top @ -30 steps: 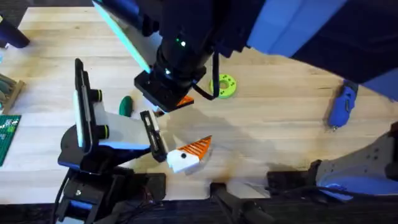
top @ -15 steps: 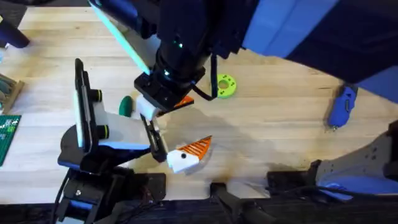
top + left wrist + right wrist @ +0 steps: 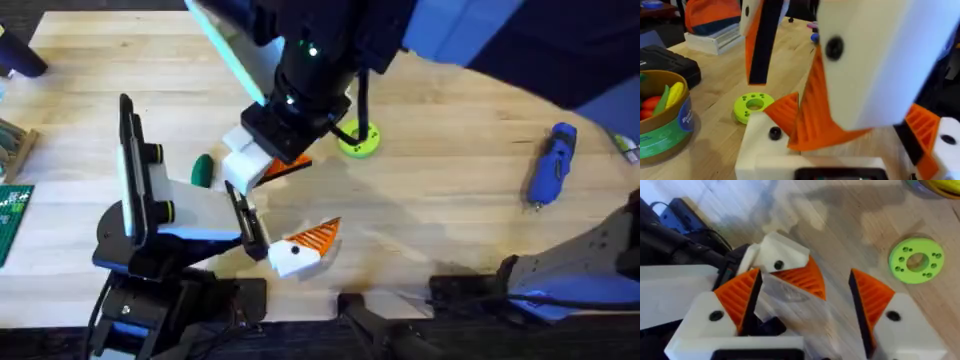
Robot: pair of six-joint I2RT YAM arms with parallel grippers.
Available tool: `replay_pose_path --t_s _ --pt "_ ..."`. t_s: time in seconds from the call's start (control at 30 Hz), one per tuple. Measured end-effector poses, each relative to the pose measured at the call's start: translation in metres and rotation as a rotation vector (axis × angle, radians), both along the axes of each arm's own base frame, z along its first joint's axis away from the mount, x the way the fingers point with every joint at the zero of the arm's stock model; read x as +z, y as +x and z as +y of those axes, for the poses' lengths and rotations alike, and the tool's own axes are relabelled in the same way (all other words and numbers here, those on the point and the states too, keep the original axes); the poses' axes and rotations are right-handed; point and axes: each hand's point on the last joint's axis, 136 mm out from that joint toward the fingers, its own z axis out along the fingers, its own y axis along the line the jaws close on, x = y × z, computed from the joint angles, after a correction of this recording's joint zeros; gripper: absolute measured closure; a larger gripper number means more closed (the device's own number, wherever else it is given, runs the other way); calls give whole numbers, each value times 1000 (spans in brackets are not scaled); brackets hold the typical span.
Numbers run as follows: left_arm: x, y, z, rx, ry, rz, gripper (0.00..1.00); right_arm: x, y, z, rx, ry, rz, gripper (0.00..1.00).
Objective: Pick up the gripper from the table and insert it into the empty holder that is missing its gripper. Then pick up a screw, insert it into the mounting hole, and use the screwdriver to tighten it. Finally, clean up the table by picking up the vegetable and placing it into the bucket.
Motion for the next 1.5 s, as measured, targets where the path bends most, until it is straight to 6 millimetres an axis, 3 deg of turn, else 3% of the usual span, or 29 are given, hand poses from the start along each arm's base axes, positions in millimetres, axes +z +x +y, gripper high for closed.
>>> replay_pose_path --t_s 0.43,0.63,0.87,1.03,1.13,1.27,1.5 --pt "0 0 0 0 0 0 16 -20 16 -54 -98 26 75 7" --pt "0 0 0 0 0 -1 15 -21 11 -103 -200 103 108 7" --pt "0 0 0 0 0 -1 15 -8 -16 -151 -250 280 122 7" --pt "0 0 0 0 0 0 15 -1 -51 -176 -205 432 113 8" --pt "0 0 0 0 0 -1 15 -9 -73 -184 -156 464 112 8" --pt "0 0 0 0 0 -1 15 -11 -94 -179 1 539 72 8" --pt "0 0 0 0 0 0 14 2 -104 -171 229 617 -75 8"
